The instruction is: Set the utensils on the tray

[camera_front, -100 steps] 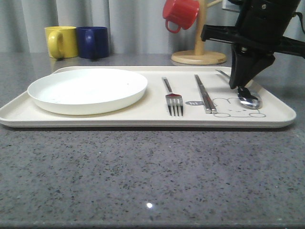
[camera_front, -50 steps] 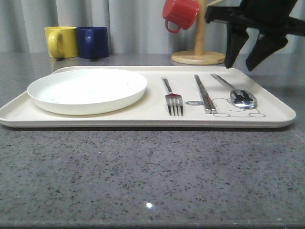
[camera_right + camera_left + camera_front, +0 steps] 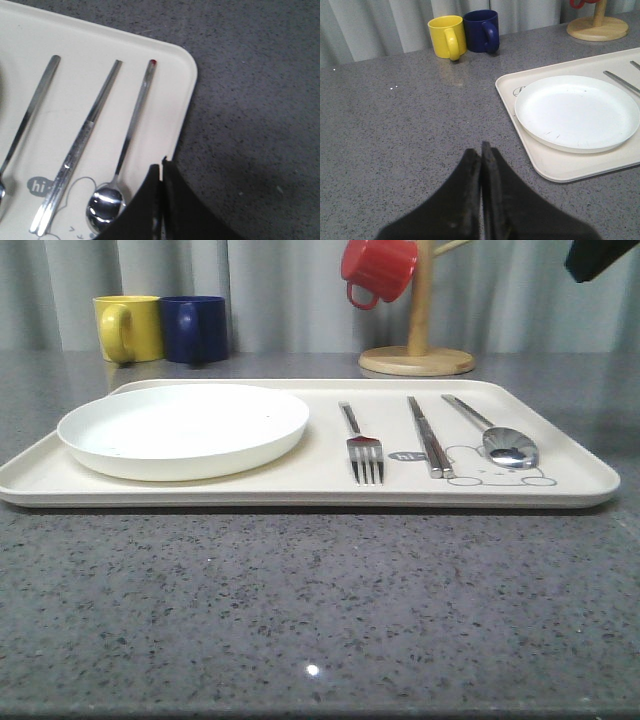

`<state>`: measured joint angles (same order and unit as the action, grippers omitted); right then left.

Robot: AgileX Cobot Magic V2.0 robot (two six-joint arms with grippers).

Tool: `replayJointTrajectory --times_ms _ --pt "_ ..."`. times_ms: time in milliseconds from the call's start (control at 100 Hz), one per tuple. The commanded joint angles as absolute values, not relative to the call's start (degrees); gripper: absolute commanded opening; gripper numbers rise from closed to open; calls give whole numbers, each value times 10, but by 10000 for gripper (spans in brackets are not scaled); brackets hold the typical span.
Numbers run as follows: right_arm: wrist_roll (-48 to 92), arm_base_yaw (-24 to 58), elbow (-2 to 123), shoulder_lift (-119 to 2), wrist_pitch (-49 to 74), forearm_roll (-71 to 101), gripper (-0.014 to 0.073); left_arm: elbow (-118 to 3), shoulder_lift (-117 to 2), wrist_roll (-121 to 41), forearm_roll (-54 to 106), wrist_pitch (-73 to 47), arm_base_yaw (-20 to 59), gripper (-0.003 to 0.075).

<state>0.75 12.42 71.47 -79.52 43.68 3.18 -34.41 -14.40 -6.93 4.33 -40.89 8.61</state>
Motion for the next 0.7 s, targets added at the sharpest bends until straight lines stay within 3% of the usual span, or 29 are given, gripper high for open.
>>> replayJointTrajectory --times_ms 0,690 --pt "16 105 696 -742 385 26 -69 -358 -150 -65 46 -365 91 -19" --pt "16 -14 444 -476 225 25 -69 -358 -150 -65 46 -365 91 -19"
